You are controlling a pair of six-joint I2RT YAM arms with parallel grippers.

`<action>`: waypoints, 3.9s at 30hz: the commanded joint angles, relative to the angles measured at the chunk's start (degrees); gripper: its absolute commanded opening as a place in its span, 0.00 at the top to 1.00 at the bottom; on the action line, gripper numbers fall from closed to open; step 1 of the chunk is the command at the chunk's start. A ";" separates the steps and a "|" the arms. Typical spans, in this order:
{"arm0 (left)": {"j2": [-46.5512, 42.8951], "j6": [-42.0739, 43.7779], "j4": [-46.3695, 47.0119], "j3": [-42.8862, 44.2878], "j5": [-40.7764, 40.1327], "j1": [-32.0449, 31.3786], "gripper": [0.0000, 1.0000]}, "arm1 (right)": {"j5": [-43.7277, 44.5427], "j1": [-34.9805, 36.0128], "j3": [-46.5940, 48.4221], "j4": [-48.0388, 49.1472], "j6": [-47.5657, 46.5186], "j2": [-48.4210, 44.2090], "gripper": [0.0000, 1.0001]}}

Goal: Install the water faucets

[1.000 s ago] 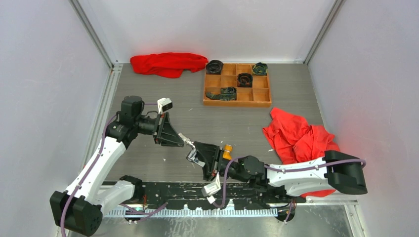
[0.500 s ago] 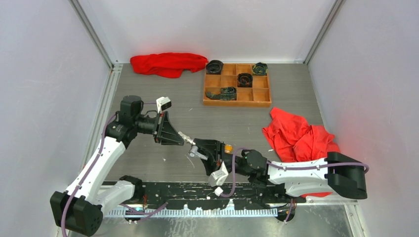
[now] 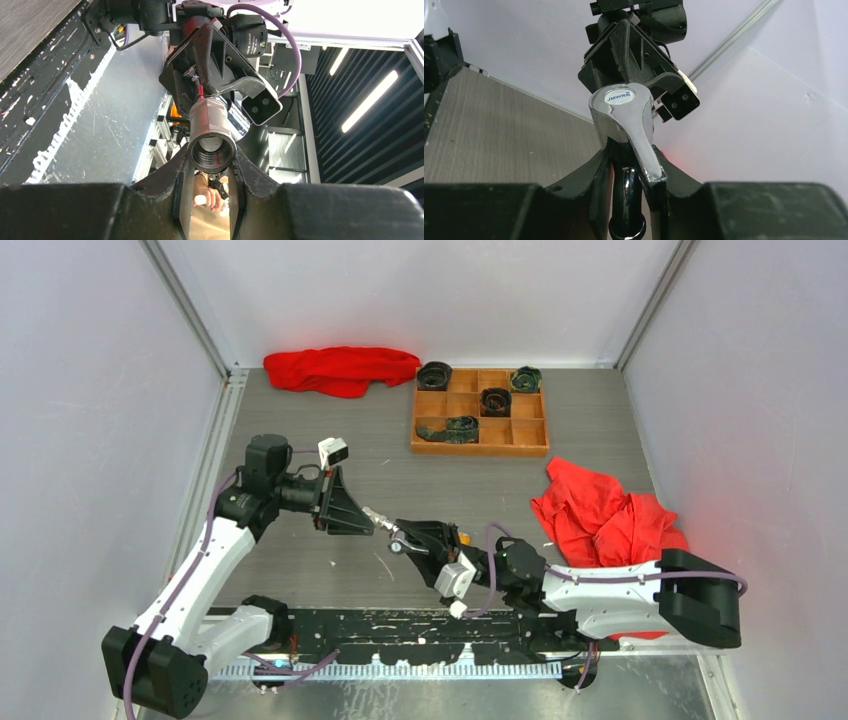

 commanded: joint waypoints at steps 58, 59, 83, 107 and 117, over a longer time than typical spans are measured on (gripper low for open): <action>-10.28 -22.17 40.70 -14.48 -9.38 -0.65 1.00 | -17.47 -11.79 4.15 2.25 22.11 -0.64 1.00; -10.27 -22.15 40.05 -14.28 -9.36 -0.71 1.00 | -16.62 -10.36 4.74 -2.28 15.89 -1.50 1.00; -9.37 -26.05 40.90 -14.64 -12.20 -0.67 1.00 | 14.47 6.40 3.52 -5.65 -46.84 10.75 1.00; -14.16 -29.96 46.23 -20.91 -23.12 -0.67 1.00 | 14.85 6.53 4.55 12.40 -25.36 16.11 1.00; -15.23 -25.98 42.51 -19.17 -23.39 -0.67 1.00 | 9.11 6.54 2.47 12.56 -22.26 13.55 1.00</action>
